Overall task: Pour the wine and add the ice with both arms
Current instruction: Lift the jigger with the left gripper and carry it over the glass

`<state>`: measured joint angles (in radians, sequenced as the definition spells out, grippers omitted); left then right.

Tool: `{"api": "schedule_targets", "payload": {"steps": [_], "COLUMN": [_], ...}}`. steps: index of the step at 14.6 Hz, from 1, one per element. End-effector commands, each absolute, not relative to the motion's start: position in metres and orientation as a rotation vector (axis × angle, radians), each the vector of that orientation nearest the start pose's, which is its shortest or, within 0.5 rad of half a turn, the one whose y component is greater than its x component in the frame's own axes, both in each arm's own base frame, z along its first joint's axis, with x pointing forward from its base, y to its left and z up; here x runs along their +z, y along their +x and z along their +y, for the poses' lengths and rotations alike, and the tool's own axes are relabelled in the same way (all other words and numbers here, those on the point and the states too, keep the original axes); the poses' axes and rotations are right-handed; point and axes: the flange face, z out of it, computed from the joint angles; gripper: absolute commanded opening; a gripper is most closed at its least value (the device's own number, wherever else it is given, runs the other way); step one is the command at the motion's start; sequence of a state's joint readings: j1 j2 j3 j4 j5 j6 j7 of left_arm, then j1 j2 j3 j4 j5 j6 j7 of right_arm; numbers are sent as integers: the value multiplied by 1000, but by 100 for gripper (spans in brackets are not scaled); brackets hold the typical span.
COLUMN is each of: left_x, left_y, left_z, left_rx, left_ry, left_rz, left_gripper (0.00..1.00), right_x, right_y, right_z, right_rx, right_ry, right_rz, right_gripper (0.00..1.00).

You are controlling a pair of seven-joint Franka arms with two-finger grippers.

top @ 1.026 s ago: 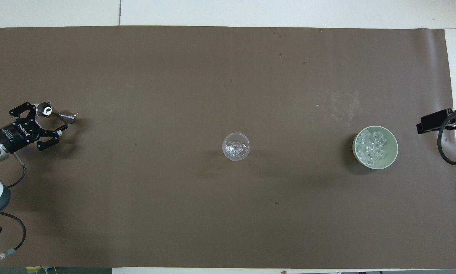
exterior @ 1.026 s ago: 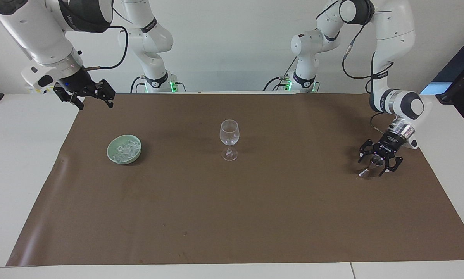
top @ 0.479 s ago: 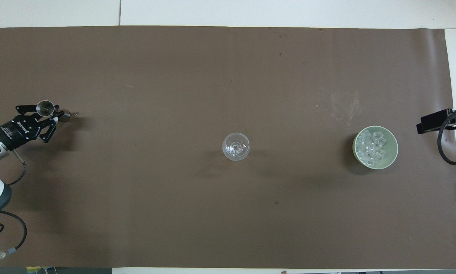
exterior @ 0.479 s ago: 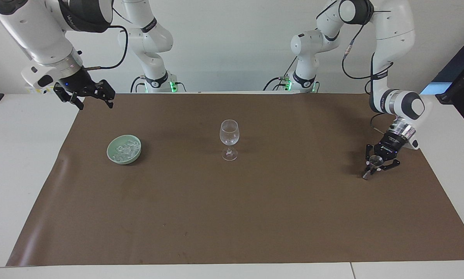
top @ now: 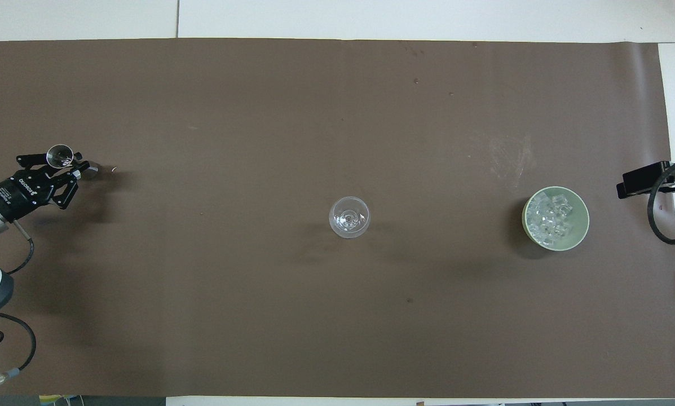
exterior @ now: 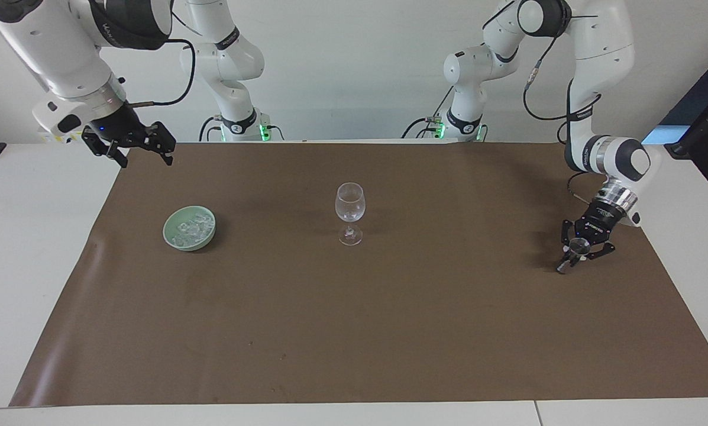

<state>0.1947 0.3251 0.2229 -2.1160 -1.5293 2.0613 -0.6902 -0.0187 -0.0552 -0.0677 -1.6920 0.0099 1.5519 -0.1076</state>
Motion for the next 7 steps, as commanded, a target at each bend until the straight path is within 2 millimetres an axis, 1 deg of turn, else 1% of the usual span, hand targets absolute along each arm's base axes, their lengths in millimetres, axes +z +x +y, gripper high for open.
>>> {"api": "schedule_targets", "payload": {"steps": [1, 3, 4, 5, 7], "left_x": [307, 325, 341, 352, 374], "left_y": [544, 555, 558, 557, 557], "left_z": [167, 136, 122, 108, 72], "left_rx": [-468, -513, -487, -473, -489], "left_ry": [913, 896, 890, 877, 865], "left_rz": [1798, 1820, 1837, 1860, 1873], "left_gripper": [0, 0, 0, 0, 0], "right_x": [597, 597, 597, 597, 597], "right_y": [524, 524, 524, 524, 524], "right_z": [-48, -48, -48, -49, -48], "right_rx": [111, 111, 111, 111, 111], "right_ry": [-3100, -3100, -3102, -3102, -3100], "right_rz": [-47, -47, -49, -47, -47], "right_gripper": [100, 100, 100, 100, 100]}}
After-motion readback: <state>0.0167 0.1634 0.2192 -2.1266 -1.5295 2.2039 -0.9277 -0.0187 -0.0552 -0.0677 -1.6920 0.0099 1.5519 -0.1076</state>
